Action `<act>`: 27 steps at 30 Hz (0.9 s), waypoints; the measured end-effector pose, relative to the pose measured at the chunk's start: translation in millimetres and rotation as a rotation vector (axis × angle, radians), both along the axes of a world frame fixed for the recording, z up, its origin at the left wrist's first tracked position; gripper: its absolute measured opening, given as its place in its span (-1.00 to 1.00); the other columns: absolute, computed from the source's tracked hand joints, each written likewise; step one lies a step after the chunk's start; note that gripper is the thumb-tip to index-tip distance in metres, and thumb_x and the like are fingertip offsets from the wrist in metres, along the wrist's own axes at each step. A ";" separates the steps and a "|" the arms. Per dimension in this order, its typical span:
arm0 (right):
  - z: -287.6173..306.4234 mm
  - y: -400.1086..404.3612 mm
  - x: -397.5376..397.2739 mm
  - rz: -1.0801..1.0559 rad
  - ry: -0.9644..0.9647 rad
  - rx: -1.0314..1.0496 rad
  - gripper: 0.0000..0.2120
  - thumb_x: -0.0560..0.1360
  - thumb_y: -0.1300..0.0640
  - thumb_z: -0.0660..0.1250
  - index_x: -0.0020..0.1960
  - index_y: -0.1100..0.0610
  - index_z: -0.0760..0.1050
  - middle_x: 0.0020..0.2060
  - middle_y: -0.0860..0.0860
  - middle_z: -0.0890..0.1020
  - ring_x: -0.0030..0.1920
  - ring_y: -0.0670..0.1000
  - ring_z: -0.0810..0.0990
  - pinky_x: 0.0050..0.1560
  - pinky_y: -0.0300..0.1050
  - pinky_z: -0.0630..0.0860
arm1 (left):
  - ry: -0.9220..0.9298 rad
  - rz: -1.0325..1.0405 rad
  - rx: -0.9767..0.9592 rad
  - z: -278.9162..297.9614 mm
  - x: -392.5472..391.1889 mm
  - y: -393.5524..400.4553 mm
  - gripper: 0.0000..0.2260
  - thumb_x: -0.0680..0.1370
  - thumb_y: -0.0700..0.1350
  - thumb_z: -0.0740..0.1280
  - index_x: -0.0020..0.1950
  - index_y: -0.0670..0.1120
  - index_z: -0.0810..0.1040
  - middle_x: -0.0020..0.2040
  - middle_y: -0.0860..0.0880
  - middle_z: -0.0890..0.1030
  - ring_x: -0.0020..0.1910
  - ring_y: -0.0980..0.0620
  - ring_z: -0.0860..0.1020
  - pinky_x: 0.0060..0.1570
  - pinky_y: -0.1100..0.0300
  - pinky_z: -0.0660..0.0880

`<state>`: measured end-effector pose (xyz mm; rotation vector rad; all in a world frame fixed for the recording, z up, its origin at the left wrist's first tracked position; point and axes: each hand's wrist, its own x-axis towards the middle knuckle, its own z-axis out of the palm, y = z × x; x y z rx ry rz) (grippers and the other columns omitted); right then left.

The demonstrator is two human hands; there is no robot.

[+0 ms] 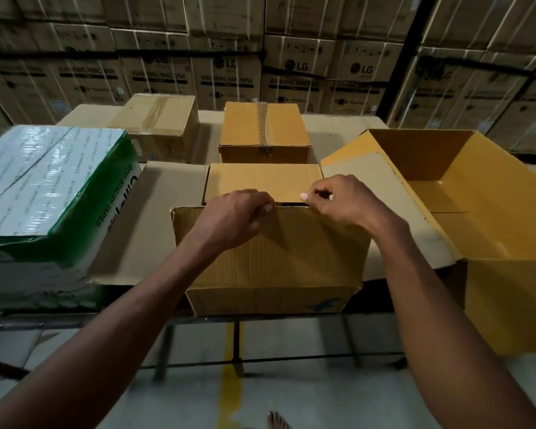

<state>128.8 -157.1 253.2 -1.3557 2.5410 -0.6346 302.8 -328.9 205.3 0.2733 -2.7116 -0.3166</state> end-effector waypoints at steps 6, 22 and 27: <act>17.0 29.9 37.8 0.042 -0.156 0.147 -0.71 0.63 -0.16 0.34 0.30 -0.14 0.62 0.41 -0.05 0.56 0.38 0.05 0.50 0.24 0.00 0.45 | -0.207 -0.001 0.066 26.0 46.3 41.4 -0.71 0.71 0.12 0.04 0.21 0.11 0.52 -0.15 0.11 0.57 -0.24 0.13 0.53 -0.24 0.01 0.57; -56.3 75.8 84.7 -0.002 -0.329 0.393 -0.53 0.56 -0.18 0.43 0.44 -0.11 0.53 0.33 -0.06 0.60 0.25 -0.05 0.54 0.11 -0.11 0.41 | -0.619 -0.073 0.221 -63.5 82.1 55.1 -0.67 0.67 0.18 0.17 0.40 0.18 0.49 0.31 0.11 0.57 0.19 0.07 0.56 0.11 0.01 0.54; -120.6 56.9 92.0 -0.045 -0.362 0.369 -0.54 0.58 -0.06 0.45 0.45 0.00 0.53 0.40 0.02 0.57 0.34 0.03 0.55 0.26 -0.07 0.49 | -0.607 -0.061 0.342 -117.0 81.1 50.3 -0.72 0.66 0.10 0.26 0.28 0.02 0.59 0.18 0.03 0.63 0.06 0.10 0.57 -0.08 0.24 0.45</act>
